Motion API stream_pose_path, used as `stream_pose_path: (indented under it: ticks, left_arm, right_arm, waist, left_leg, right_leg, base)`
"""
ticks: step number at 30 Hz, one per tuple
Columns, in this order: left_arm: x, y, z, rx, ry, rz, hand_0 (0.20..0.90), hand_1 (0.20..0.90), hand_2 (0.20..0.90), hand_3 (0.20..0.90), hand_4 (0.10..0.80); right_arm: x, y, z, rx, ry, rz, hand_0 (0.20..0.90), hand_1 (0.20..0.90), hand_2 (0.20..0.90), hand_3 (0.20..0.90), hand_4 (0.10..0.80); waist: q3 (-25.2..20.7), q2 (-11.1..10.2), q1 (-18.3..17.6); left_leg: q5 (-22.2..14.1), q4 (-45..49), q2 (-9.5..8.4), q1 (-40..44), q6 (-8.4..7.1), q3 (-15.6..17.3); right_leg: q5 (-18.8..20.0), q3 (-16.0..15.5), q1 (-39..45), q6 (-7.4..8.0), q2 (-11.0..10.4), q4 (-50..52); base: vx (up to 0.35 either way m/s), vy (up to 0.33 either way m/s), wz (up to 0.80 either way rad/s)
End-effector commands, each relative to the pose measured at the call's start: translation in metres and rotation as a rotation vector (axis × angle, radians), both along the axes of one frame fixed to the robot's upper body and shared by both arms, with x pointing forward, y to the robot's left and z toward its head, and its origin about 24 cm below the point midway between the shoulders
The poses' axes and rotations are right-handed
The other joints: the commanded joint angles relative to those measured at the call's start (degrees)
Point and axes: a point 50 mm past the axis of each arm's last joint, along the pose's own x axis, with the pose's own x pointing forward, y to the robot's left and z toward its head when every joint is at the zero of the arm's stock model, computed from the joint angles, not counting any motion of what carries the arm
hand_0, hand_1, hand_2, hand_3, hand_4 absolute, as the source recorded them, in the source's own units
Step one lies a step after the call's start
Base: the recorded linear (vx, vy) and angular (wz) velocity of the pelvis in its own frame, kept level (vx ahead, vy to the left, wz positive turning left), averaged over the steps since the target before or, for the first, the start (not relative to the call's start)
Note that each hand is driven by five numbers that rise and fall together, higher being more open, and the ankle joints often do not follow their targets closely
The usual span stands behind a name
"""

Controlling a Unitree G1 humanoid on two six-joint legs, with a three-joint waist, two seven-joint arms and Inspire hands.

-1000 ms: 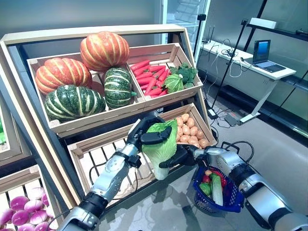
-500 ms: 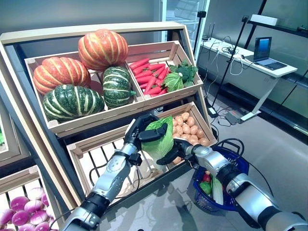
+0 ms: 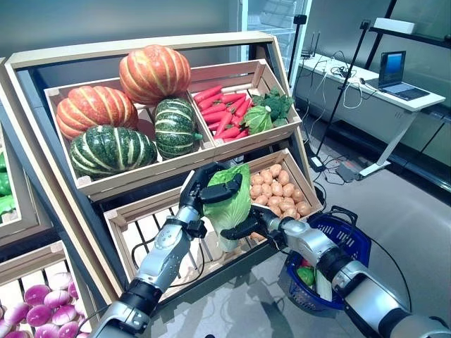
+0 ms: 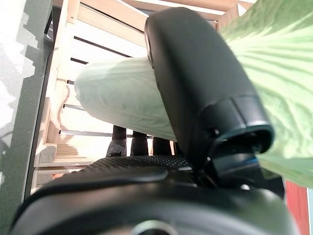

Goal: Put vegetables into the basket

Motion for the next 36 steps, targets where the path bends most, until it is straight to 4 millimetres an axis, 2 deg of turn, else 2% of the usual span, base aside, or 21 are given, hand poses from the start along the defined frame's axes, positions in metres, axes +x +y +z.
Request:
stream_pose_path:
  ticks: [1, 4, 5, 6, 7, 9, 13, 18, 19, 21, 22, 23, 27, 30, 34, 36]
  left_arm:
    - [0.015, -0.048, 0.070, -0.160, -0.292, -0.208, 0.300, 0.300, 0.300, 0.300, 0.400]
    - [0.015, -0.041, 0.065, -0.140, -0.273, -0.192, 0.300, 0.300, 0.300, 0.300, 0.400]
    - [0.015, -0.039, 0.063, -0.130, -0.265, -0.189, 0.418, 0.418, 0.418, 0.418, 0.478]
    - [0.014, -0.035, 0.060, -0.120, -0.258, -0.186, 0.705, 0.705, 0.705, 0.705, 0.670]
    - [0.013, -0.031, 0.054, -0.105, -0.240, -0.184, 0.900, 0.900, 0.900, 0.900, 0.800]
    - [0.010, -0.019, 0.047, -0.058, -0.216, -0.174, 0.900, 0.900, 0.900, 0.900, 0.800]
    - [0.009, 0.003, 0.042, 0.030, -0.211, -0.112, 0.900, 0.900, 0.900, 0.900, 0.800]
    - [0.002, 0.072, 0.037, 0.262, -0.190, 0.078, 0.900, 0.900, 0.900, 0.900, 0.800]
    - [0.002, 0.074, 0.036, 0.269, -0.188, 0.086, 0.900, 0.900, 0.900, 0.900, 0.800]
    - [0.000, 0.091, 0.037, 0.331, -0.181, 0.138, 0.900, 0.900, 0.900, 0.900, 0.800]
    - [-0.001, 0.104, 0.038, 0.374, -0.174, 0.183, 0.900, 0.900, 0.900, 0.900, 0.800]
    - [0.000, 0.105, 0.038, 0.379, -0.174, 0.186, 0.900, 0.900, 0.900, 0.900, 0.800]
    - [-0.002, 0.121, 0.037, 0.491, -0.163, 0.254, 0.900, 0.900, 0.900, 0.900, 0.800]
    - [-0.002, 0.128, 0.031, 0.493, -0.127, 0.277, 0.900, 0.900, 0.900, 0.900, 0.800]
    - [-0.001, 0.123, 0.021, 0.458, -0.085, 0.248, 0.900, 0.900, 0.900, 0.900, 0.800]
    - [0.003, 0.117, 0.020, 0.402, -0.081, 0.239, 0.900, 0.900, 0.900, 0.900, 0.800]
  right_arm:
    - [0.035, -0.003, 0.073, 0.259, -0.255, -0.109, 0.300, 0.300, 0.300, 0.300, 0.400]
    - [0.032, -0.015, 0.067, 0.261, -0.252, -0.135, 0.300, 0.300, 0.300, 0.300, 0.400]
    - [0.031, -0.021, 0.064, 0.259, -0.248, -0.144, 0.300, 0.300, 0.300, 0.300, 0.400]
    - [0.029, -0.028, 0.060, 0.257, -0.246, -0.154, 0.300, 0.300, 0.300, 0.300, 0.400]
    - [0.026, -0.037, 0.055, 0.252, -0.243, -0.170, 0.300, 0.300, 0.300, 0.300, 0.400]
    - [0.020, -0.057, 0.048, 0.241, -0.237, -0.214, 0.300, 0.300, 0.300, 0.300, 0.400]
    - [0.012, -0.085, 0.037, 0.214, -0.225, -0.273, 0.300, 0.300, 0.300, 0.300, 0.400]
    - [-0.014, -0.160, 0.013, 0.116, -0.188, -0.465, 0.300, 0.300, 0.300, 0.300, 0.400]
    - [-0.015, -0.163, 0.012, 0.110, -0.187, -0.477, 0.300, 0.300, 0.300, 0.300, 0.400]
    - [-0.021, -0.187, 0.010, 0.075, -0.184, -0.550, 0.300, 0.300, 0.300, 0.300, 0.400]
    - [-0.025, -0.208, 0.011, 0.053, -0.187, -0.618, 0.300, 0.300, 0.300, 0.300, 0.400]
    - [-0.025, -0.210, 0.011, 0.051, -0.187, -0.625, 0.300, 0.300, 0.300, 0.300, 0.400]
    - [-0.032, -0.246, 0.013, 0.017, -0.187, -0.781, 0.300, 0.300, 0.300, 0.300, 0.400]
    - [-0.039, -0.268, 0.012, -0.022, -0.173, -0.894, 0.300, 0.300, 0.300, 0.300, 0.400]
    - [-0.042, -0.284, 0.012, -0.046, -0.147, -1.034, 0.300, 0.300, 0.300, 0.300, 0.400]
    - [-0.037, -0.286, 0.016, -0.043, -0.158, -1.068, 0.300, 0.300, 0.300, 0.300, 0.400]
  waist:
    - [-3.07, -0.78, 0.92]
    - [-3.08, -0.75, 0.48]
    - [-3.04, -0.74, 0.31]
    - [-3.03, -0.73, 0.11]
    - [-2.99, -0.71, -0.14]
    - [-2.96, -0.69, -0.59]
    - [-2.82, -0.69, -1.11]
    - [-2.51, -0.79, -2.30]
    - [-2.48, -0.79, -2.32]
    - [-2.14, -0.67, -2.54]
    - [-1.89, -0.64, -2.76]
    - [-1.85, -0.64, -2.74]
    - [-1.40, -0.51, -2.68]
    - [-1.17, -0.39, -2.59]
    - [-0.20, -0.15, -2.21]
    - [1.65, 0.24, -1.92]
  left_leg:
    - [-10.25, 0.15, -0.71, 4.36, 0.76, 2.77]
    - [-10.32, 0.15, -0.65, 4.51, 0.79, 3.09]
    - [-10.36, 0.15, -0.60, 4.60, 0.79, 3.25]
    - [-10.37, 0.15, -0.55, 4.64, 0.77, 3.48]
    - [-10.40, 0.15, -0.48, 4.73, 0.76, 3.80]
    - [-10.48, 0.15, -0.36, 4.94, 0.74, 4.45]
    - [-10.51, 0.15, -0.20, 5.12, 0.70, 5.30]
    - [-10.65, 0.15, 0.08, 5.40, 0.78, 7.16]
    - [-10.67, 0.15, 0.10, 5.42, 0.77, 7.25]
    - [-10.68, 0.15, 0.21, 5.48, 0.74, 7.67]
    - [-10.73, 0.15, 0.29, 5.52, 0.67, 7.95]
    - [-10.73, 0.15, 0.30, 5.53, 0.66, 8.00]
    - [-10.91, 0.15, 0.37, 5.63, 0.49, 8.26]
    - [-11.15, 0.15, 0.38, 6.09, 0.54, 8.44]
    - [-10.83, 0.15, 0.45, 6.91, 0.64, 8.39]
    - [-10.18, 1.23, 0.73, 6.42, 0.47, 8.49]
  right_leg:
    - [-3.47, 0.45, 0.45, -3.21, -0.75, 0.39]
    - [-3.40, 0.85, 0.33, -3.17, -0.64, 0.39]
    - [-3.38, 0.98, 0.34, -3.11, -0.61, 0.39]
    - [-3.36, 1.17, 0.28, -3.04, -0.57, 0.39]
    - [-3.33, 1.30, 0.24, -2.95, -0.55, 0.39]
    - [-3.29, 1.54, 0.20, -2.79, -0.49, 0.39]
    - [-3.11, 1.95, 0.06, -2.55, -0.41, 0.39]
    - [-2.79, 2.67, -0.29, -2.09, -0.37, 0.39]
    - [-2.79, 2.69, -0.30, -2.07, -0.37, 0.39]
    - [-2.75, 2.87, -0.40, -1.99, -0.36, 0.39]
    - [-2.76, 3.05, -0.51, -1.90, -0.34, 0.39]
    - [-2.76, 3.08, -0.52, -1.89, -0.33, 0.39]
    - [-2.89, 3.33, -0.53, -1.76, -0.25, 0.39]
    - [-2.95, 3.49, -0.16, -1.66, -0.25, 0.39]
    - [-2.80, 3.52, 0.63, -1.76, -0.43, 0.39]
    - [-4.76, 3.72, -1.63, -2.11, -1.27, 5.29]
  base:
    - [0.000, 0.000, 0.00]
    - [0.000, 0.000, 0.00]
    - [0.000, 0.000, 0.00]
    - [0.013, -0.005, -0.03]
    - [0.017, -0.005, -0.06]
    - [0.019, -0.003, -0.09]
    - [0.015, -0.004, -0.13]
    - [0.018, -0.006, -0.13]
    - [0.006, -0.004, -0.18]
    - [-0.001, -0.001, -0.11]
    - [0.000, -0.002, -0.04]
    - [0.005, -0.005, -0.06]
    - [0.019, -0.009, -0.12]
    - [0.053, -0.014, -0.08]
    - [0.083, -0.017, 0.01]
    - [-0.007, -0.002, 0.00]
